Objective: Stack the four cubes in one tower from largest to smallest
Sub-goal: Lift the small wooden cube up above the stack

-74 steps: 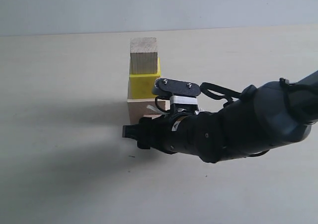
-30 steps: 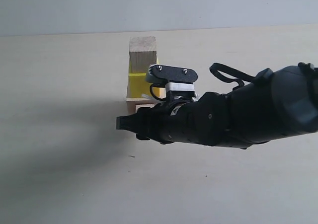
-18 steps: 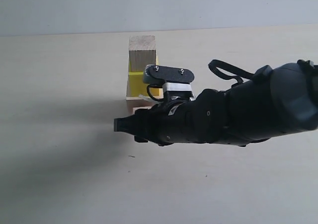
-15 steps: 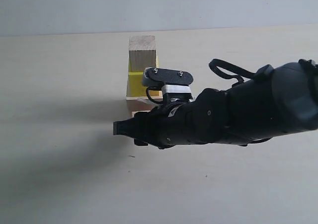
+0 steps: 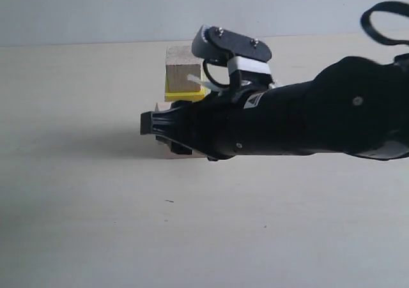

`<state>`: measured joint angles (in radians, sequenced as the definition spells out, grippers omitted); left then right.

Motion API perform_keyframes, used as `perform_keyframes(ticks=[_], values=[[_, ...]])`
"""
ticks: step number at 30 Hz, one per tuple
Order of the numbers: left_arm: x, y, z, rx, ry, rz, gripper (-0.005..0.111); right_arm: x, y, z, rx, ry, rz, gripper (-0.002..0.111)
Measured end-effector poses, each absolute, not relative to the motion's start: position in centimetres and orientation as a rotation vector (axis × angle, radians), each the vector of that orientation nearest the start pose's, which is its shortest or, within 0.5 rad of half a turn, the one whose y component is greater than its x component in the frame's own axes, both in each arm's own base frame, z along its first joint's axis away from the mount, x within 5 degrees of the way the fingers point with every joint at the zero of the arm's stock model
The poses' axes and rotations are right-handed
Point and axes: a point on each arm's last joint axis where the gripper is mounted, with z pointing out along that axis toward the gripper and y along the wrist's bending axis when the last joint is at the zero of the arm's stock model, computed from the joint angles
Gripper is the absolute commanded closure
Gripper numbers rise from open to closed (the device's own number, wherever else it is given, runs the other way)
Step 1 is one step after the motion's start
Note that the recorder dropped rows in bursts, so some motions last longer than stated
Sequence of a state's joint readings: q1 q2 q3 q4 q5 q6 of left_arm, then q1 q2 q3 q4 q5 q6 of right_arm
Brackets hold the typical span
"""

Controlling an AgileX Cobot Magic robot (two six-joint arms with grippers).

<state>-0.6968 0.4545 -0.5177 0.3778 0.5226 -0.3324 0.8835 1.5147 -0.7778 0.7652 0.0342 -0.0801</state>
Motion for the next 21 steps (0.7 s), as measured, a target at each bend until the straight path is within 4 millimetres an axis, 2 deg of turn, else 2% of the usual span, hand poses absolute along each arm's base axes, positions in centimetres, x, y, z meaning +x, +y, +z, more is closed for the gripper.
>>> perform_keyframes(ticks=[7,15,21], values=[[8.1,-4.6,31.1,0.534,1.841,-0.295,0.107,18.4,22.9,24.9,-0.255,2.306,0.919,0.108],[8.1,-4.6,31.1,0.534,1.841,-0.295,0.107,20.6,22.3,28.8,-0.293,2.279,0.931,0.108],[8.1,-4.6,31.1,0.534,1.841,-0.295,0.107,22.4,21.0,31.5,-0.293,2.327,0.735,0.108]])
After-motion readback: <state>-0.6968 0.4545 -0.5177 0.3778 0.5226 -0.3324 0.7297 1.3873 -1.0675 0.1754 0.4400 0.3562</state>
